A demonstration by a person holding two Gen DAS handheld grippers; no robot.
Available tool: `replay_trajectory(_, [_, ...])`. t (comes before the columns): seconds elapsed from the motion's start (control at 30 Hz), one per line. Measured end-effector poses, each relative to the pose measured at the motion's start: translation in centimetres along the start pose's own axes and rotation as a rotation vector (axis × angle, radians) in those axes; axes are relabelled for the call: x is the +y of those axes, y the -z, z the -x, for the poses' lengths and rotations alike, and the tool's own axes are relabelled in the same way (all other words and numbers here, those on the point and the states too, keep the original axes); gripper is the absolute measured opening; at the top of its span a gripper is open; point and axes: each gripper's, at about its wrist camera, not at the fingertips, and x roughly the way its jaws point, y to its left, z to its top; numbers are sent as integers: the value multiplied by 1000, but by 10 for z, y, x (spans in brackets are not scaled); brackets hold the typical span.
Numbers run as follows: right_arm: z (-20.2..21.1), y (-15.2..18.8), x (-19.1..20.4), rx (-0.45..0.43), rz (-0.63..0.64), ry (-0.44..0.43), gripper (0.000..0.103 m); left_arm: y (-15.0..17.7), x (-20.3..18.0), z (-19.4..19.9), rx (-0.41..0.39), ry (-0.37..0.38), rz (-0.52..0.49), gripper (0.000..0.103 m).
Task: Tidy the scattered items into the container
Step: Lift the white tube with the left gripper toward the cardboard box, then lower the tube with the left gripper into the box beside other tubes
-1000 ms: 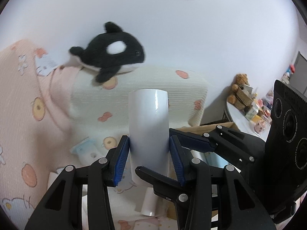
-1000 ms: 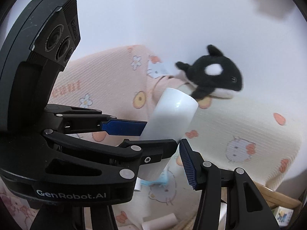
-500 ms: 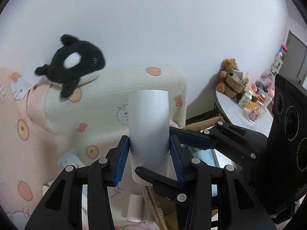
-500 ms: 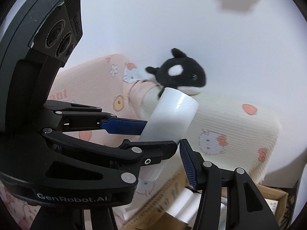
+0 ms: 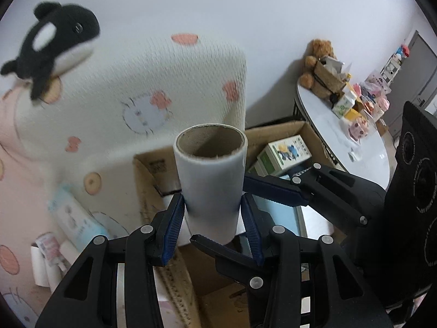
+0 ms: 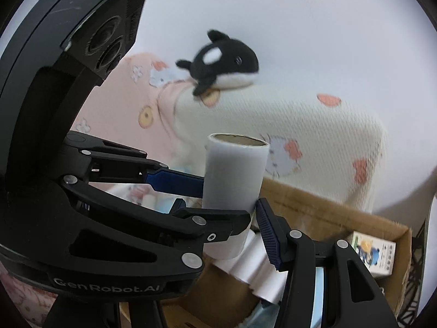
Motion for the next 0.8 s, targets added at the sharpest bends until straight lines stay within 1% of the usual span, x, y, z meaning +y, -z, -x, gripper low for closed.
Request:
replay_trajectory(0.2, [-14,11,-14,84,-6,5,51,1,-1,-33,114,40,26,46])
replay_trajectory(0.3, [-21,19,-21,131,-14,6,51,2,0,-49,146,59,37,46])
replay_trajectory(0.43, [-30,23,-31,179,-51,1,51,1,3,-62,178,82,69,46])
replay_trajectory(0.57, [-38,22,-38,222,-66,5,51,-1,5,-72,197,84,80,46])
replay_trajectory(0.63, [-44,22,-43,248,-88,11,51,-2,8,-81,221,98,112,46])
replay_trajectory(0.73, [-54,23,-52,301,-145,17,51,-3,13,-95,245,126,152,46])
replay_trajectory(0.8, [-60,25,-59,337,-196,31,51,-5,13,-101,254,130,148,46])
